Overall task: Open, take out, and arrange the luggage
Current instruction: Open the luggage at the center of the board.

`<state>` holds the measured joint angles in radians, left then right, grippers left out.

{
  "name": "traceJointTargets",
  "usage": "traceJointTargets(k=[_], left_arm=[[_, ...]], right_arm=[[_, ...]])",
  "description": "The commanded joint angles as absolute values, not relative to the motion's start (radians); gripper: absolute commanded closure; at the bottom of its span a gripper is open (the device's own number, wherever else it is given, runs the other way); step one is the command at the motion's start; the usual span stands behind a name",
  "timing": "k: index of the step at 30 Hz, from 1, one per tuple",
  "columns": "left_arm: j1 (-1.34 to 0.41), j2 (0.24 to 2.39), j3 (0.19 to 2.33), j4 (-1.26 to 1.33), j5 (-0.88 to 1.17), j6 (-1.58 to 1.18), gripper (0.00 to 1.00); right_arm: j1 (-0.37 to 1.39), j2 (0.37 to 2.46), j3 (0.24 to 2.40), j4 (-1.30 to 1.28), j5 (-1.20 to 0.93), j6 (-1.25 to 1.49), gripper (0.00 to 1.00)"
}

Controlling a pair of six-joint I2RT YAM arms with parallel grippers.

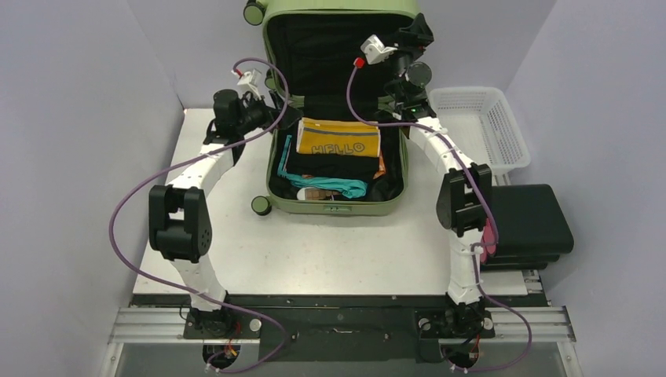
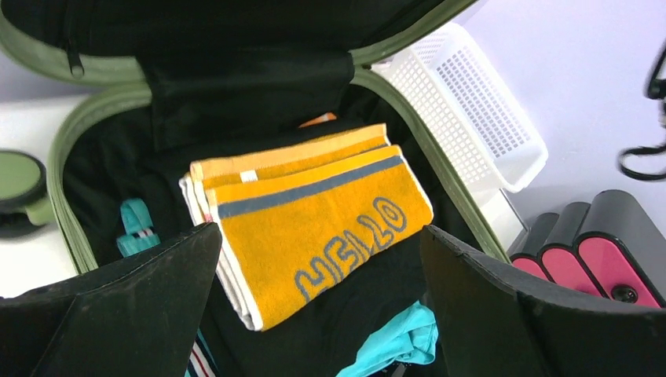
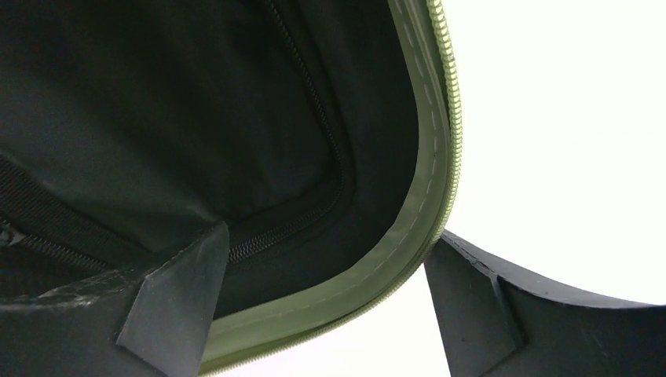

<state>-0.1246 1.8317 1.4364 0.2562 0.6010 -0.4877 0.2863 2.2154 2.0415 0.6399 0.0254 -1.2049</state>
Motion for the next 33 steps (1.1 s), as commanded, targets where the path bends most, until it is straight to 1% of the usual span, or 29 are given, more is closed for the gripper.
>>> traceJointTargets(k=[1, 4, 7, 11, 12, 15, 18, 22, 27, 33], left_arm=[[-0.133, 1.838, 1.456, 0.199, 0.515, -0.488, 0.04], [-0.133, 1.855, 1.477, 0.165, 0.437, -0.450, 0.04], [-0.133, 1.896, 1.539, 0.141, 0.428, -0.458, 0.04], [-0.140, 1.977, 1.683, 0.104, 0.451, -0.468, 0.04], [-0.142, 1.993, 1.749, 0.085, 0.455, -0.471, 0.04], [-0.143, 2.080, 1.877, 0.052, 0.455, -0.474, 0.04], [-0.142, 2.150, 2.029, 0.038, 0.448, -0.476, 0.04], [-0.140, 2.232, 2.166, 0.061, 0.429, -0.468, 0.04], [-0.138, 2.347, 2.350, 0.118, 0.409, -0.440, 0.04], [-0.146, 2.457, 2.461, 0.200, 0.342, -0.418, 0.04]], right_arm=[[0.299, 2.092, 1.943, 0.398, 0.082, -1.148, 0.13], [0.313, 2.032, 1.936, 0.307, 0.079, -1.109, 0.13], [0.334, 2.024, 1.984, 0.276, 0.090, -1.113, 0.13], [0.344, 2.054, 2.041, 0.285, 0.122, -1.201, 0.12], [0.346, 2.058, 2.040, 0.276, 0.125, -1.250, 0.12], [0.343, 2.042, 2.003, 0.140, 0.107, -1.292, 0.12], [0.333, 2.038, 2.012, -0.043, 0.115, -1.198, 0.12], [0.315, 2.014, 1.992, -0.192, 0.100, -1.057, 0.12], [0.301, 1.973, 1.961, -0.198, 0.095, -0.933, 0.12], [0.323, 1.936, 1.955, -0.243, 0.098, -0.995, 0.11]])
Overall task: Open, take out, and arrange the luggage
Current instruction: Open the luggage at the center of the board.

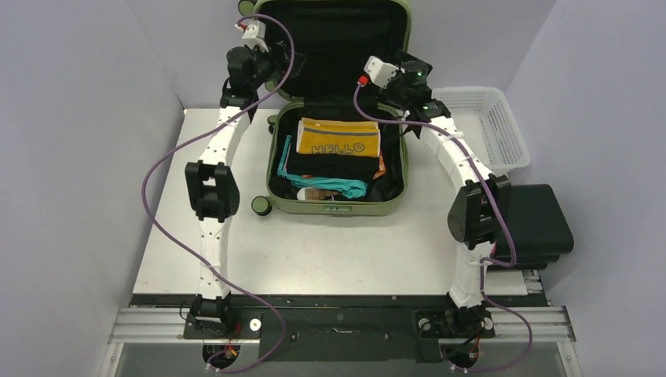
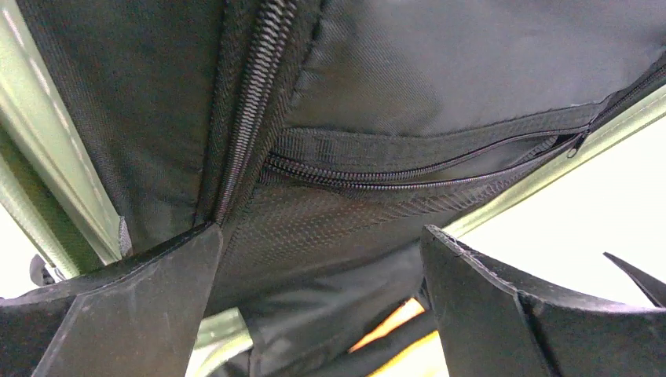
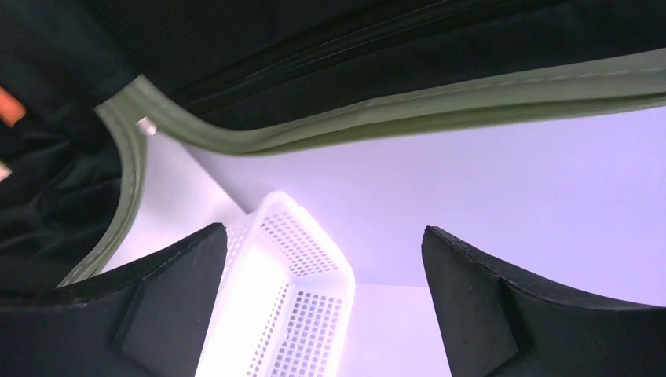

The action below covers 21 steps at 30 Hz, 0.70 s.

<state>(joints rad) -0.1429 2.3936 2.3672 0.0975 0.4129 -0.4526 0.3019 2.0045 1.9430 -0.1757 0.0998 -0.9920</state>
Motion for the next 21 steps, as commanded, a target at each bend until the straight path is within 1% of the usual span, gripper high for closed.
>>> traceJointTargets(k=[1, 3, 5, 9, 12, 14, 18, 21], left_arm=[[-0.148, 2.463, 2.465, 0.204, 0.341, -0.420, 0.04], [-0.148, 2.477, 2.473, 0.206, 0.352, -0.422, 0.04], [-0.150, 2.484, 2.481, 0.186, 0.354, -0.413, 0.04], [-0.164, 2.479, 2.496, 0.070, 0.283, -0.324, 0.04], [-0.174, 2.459, 2.444, 0.029, 0.236, -0.227, 0.04], [-0.174, 2.450, 2.409, 0.028, 0.240, -0.221, 0.04], [-0.175, 2.459, 2.403, 0.006, 0.266, -0.206, 0.04], [-0.175, 2.456, 2.412, -0.058, 0.302, -0.194, 0.04]], right_arm=[[0.326, 1.933, 1.967, -0.292, 0.100, -1.015, 0.11], [0.330, 1.933, 1.984, -0.391, 0.118, -1.046, 0.10], [0.329, 1.942, 1.998, -0.494, 0.145, -1.007, 0.09], [0.299, 1.958, 1.976, -0.643, 0.150, -0.726, 0.09], [0.248, 1.950, 1.905, -0.728, 0.034, -0.478, 0.09], [0.225, 1.936, 1.853, -0.740, -0.054, -0.366, 0.09], [0.196, 1.913, 1.782, -0.692, -0.140, -0.190, 0.12], [0.174, 1.932, 1.777, -0.660, -0.151, -0.095, 0.19]])
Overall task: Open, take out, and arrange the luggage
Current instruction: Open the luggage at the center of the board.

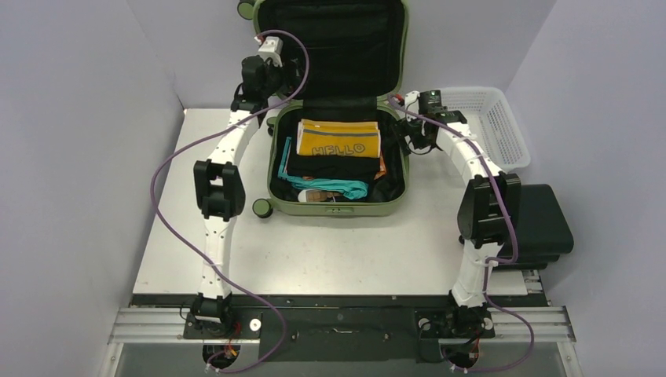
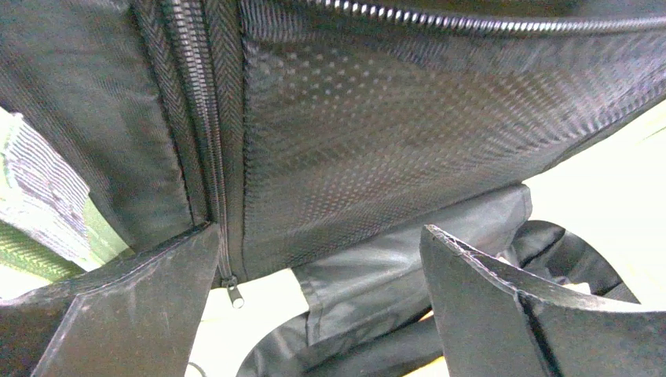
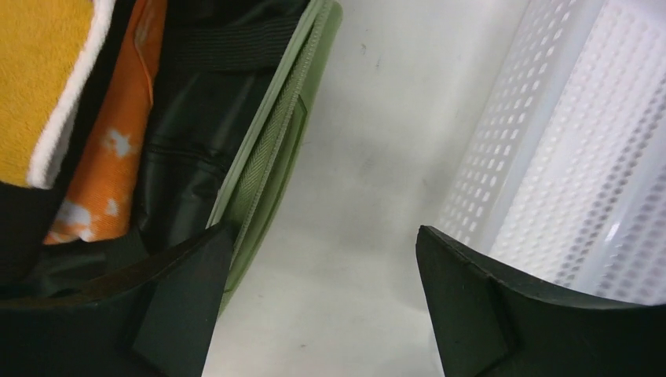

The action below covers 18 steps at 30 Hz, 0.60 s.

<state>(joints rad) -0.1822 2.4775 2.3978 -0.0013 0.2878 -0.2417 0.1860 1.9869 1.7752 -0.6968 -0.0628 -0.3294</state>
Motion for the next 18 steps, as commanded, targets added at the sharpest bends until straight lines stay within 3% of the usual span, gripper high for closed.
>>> traceJointTargets(k=[1, 7, 11, 18], left_arm=[[-0.175, 2.450, 2.406, -0.073, 0.309, -0.189, 0.04], [-0.173, 2.303, 2.204, -0.159, 0.319, -0.121, 0.04], [-0.173, 2.225, 2.098, -0.205, 0.311, -0.091, 0.04], [-0.181, 2.246, 2.180, -0.274, 0.289, -0.085, 0.04]], right_arm=[[0.168, 1.942, 1.785, -0.656, -0.159, -0.079, 0.20], [0.112, 2.017, 1.822, -0.667, -0.292, 0.052, 0.28], [0.090, 1.955, 1.807, -0.607, -0.307, 0.136, 0.30], [0.149, 1.902, 1.783, -0.593, -0.217, 0.156, 0.31]])
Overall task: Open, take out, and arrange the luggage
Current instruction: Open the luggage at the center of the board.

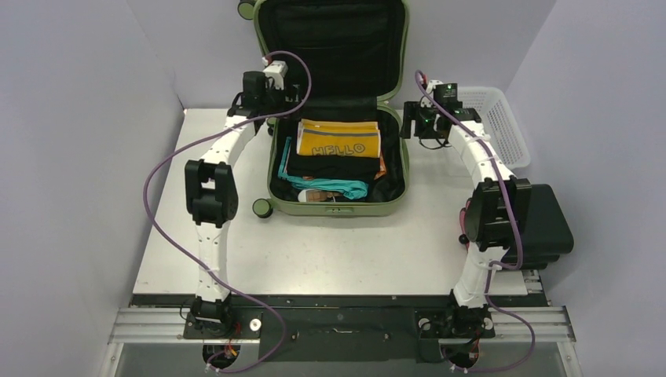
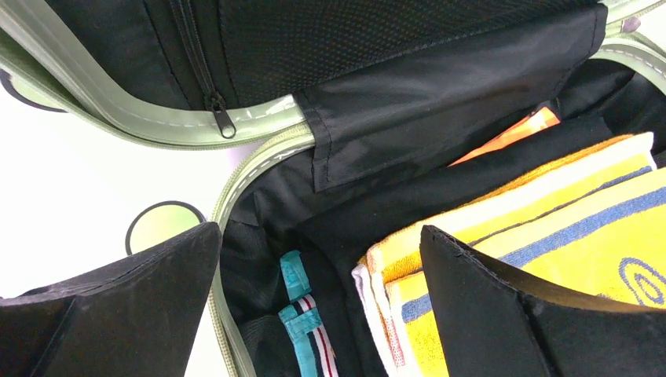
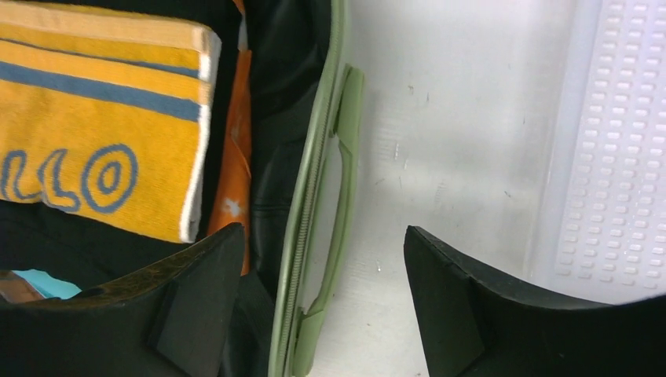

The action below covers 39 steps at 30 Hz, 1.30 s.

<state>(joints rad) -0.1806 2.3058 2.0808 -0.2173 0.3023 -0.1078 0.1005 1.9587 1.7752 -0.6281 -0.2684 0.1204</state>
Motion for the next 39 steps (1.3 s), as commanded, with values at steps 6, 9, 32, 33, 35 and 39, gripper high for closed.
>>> traceJointTargets(k=[6, 9, 32, 33, 35, 39], left_arm=[[-0.181, 2.212, 2.211, -0.480, 0.175, -0.067, 0.04], [-0.183, 2.156, 2.106, -0.546, 0.144, -0.077, 0.04], [-0.170, 2.047, 1.694, -0.532, 0.115, -0.135, 0.24], [-0.166, 2.043, 1.687, -0.532, 0.123, -0.137, 0.32], [-0.158, 2.032, 1.684, -0.539, 0.158, -0.139, 0.52], [-0.155, 2.012, 1.679, -0.578, 0.205, -0.141, 0.87]], right_arm=[[0.176, 2.012, 1.746, -0.577, -0.140, 0.169, 0.35], [0.176, 2.036, 1.727, -0.566, -0.136, 0.168, 0.43], [0.201, 2.017, 1.615, -0.593, -0.191, 0.134, 0.84], [0.204, 2.018, 1.613, -0.593, -0.192, 0.133, 0.85], [0.208, 2.018, 1.614, -0.596, -0.196, 0.133, 0.90], [0.217, 2.021, 1.616, -0.602, -0.196, 0.132, 0.98]])
